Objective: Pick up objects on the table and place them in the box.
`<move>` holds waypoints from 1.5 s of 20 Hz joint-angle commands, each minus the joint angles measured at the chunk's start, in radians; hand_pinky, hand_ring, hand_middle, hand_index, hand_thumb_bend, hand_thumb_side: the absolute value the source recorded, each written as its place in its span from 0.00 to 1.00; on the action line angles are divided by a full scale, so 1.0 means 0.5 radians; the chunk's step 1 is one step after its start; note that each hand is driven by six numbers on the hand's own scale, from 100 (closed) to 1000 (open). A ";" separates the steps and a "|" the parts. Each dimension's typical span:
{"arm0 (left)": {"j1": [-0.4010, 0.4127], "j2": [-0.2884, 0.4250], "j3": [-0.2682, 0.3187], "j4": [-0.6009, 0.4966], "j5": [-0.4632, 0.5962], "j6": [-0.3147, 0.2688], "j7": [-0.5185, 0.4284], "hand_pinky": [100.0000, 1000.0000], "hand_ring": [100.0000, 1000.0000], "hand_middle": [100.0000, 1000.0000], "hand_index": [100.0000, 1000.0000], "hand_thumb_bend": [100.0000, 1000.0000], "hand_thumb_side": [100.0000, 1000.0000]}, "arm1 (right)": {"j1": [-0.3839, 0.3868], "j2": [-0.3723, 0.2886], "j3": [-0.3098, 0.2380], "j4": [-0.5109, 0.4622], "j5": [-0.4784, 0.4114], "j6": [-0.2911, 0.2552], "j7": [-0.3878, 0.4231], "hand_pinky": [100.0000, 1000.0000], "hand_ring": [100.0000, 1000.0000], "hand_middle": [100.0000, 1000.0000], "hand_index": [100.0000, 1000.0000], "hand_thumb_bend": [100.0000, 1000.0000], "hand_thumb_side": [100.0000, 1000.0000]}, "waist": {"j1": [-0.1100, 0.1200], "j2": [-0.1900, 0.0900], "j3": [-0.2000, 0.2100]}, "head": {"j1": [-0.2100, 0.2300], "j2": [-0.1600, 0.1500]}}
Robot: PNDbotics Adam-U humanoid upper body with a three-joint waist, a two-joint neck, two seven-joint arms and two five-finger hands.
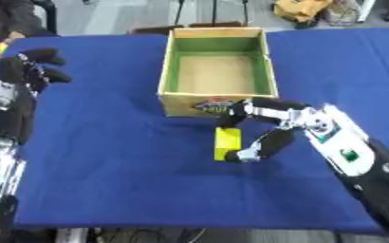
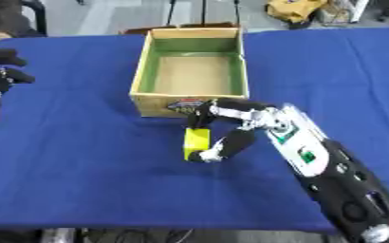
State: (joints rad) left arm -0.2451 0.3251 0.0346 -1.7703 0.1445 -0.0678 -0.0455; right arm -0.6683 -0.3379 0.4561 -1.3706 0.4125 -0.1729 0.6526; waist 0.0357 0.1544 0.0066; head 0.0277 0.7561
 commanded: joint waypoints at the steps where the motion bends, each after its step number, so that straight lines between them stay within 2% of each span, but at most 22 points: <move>1: -0.017 0.016 0.007 -0.026 0.008 -0.003 -0.007 0.66 0.50 0.57 0.72 0.82 0.86 | -0.018 0.004 -0.006 0.022 0.054 -0.017 -0.001 0.79 0.71 0.68 0.81 0.40 0.44 | 0.000 -0.028 0.004 | -0.006 0.016; 10: -0.017 0.015 0.006 -0.027 0.008 -0.003 -0.006 0.66 0.50 0.57 0.72 0.82 0.86 | -0.009 0.019 -0.003 0.073 0.161 -0.066 -0.038 0.77 0.67 0.66 0.80 0.40 0.44 | 0.000 -0.026 0.005 | -0.006 0.015; 16: -0.016 0.015 0.007 -0.027 0.008 -0.003 -0.005 0.67 0.50 0.56 0.72 0.82 0.86 | -0.002 0.024 -0.002 0.115 0.221 -0.100 -0.038 0.80 0.77 0.74 0.87 0.40 0.45 | 0.002 -0.025 0.005 | -0.007 0.015; 20: -0.017 0.015 0.007 -0.027 0.008 -0.003 -0.005 0.67 0.50 0.56 0.72 0.82 0.86 | -0.008 0.020 -0.006 0.101 0.215 -0.110 -0.046 0.80 0.78 0.77 0.89 0.41 0.46 | 0.002 -0.026 0.002 | -0.007 0.014; 30: -0.016 0.018 0.007 -0.029 0.007 -0.003 -0.004 0.67 0.49 0.56 0.72 0.82 0.86 | -0.023 -0.001 -0.003 -0.018 0.142 -0.075 -0.047 0.79 0.76 0.77 0.89 0.39 0.47 | 0.005 -0.030 -0.004 | -0.010 0.009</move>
State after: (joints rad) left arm -0.2451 0.3178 0.0345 -1.7703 0.1446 -0.0676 -0.0458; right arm -0.6599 -0.3206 0.4571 -1.3522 0.4971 -0.2150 0.6299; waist 0.0368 0.1543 0.0057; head 0.0247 0.7562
